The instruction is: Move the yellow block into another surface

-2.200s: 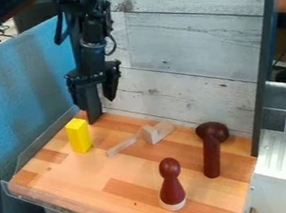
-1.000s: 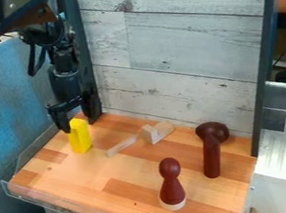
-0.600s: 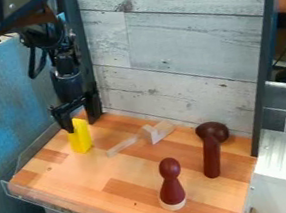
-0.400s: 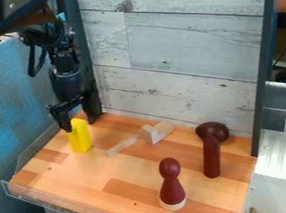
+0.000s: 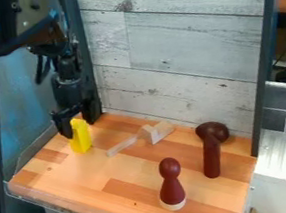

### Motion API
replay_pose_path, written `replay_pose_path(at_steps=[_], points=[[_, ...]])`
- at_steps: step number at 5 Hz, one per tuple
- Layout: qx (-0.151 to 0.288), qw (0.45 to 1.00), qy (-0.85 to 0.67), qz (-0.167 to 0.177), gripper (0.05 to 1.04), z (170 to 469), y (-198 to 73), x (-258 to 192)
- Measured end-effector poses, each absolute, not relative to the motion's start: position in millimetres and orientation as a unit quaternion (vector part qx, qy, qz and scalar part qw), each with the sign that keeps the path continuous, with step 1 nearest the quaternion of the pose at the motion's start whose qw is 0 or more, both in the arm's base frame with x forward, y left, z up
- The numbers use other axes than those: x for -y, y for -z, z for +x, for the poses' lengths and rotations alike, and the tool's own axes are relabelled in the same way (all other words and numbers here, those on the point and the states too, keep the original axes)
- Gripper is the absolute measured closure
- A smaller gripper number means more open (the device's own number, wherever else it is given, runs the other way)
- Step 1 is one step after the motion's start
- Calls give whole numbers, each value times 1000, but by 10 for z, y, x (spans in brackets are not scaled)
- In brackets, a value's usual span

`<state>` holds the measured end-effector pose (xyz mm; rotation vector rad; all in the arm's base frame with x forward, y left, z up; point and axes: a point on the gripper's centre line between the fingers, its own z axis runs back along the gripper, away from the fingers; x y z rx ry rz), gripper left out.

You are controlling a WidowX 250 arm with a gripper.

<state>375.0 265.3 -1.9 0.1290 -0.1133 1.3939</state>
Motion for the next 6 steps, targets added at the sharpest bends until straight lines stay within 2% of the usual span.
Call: replay_pose_path(at_steps=[1,2,3,4,5,6], points=[[52,764,-640,63,392,3760,-1,-2674],[61,772,-628,79,503,3739,15,-2688],[82,804,-581,97,503,3733,-21,-2505],[154,841,-500,138,503,3786,-261,-2099],[220,853,-439,180,503,3809,-410,-1768],[264,825,-434,246,503,3806,-503,-1805]])
